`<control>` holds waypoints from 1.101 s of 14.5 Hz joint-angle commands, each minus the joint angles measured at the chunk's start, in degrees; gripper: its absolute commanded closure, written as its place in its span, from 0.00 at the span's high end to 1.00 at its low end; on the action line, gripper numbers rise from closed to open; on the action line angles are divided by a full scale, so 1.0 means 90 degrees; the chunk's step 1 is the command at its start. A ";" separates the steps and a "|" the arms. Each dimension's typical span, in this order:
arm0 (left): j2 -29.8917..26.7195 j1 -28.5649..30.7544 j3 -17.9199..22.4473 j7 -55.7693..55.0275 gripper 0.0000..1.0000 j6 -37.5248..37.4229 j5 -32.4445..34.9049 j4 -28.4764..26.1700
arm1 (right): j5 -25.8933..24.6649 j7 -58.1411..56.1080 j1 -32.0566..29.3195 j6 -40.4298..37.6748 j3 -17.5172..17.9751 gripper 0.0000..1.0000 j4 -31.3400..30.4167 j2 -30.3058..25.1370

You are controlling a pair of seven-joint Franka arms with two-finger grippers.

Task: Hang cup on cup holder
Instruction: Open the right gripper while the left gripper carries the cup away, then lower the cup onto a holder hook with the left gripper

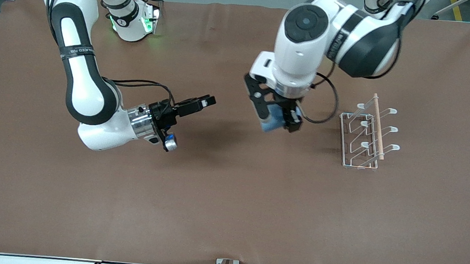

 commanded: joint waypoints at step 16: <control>0.0606 0.0722 -0.0023 0.1963 0.27 -0.2081 0.5116 -0.1862 | -0.8080 0.0121 -0.0387 0.0711 -0.1822 1.00 0.1046 -0.1908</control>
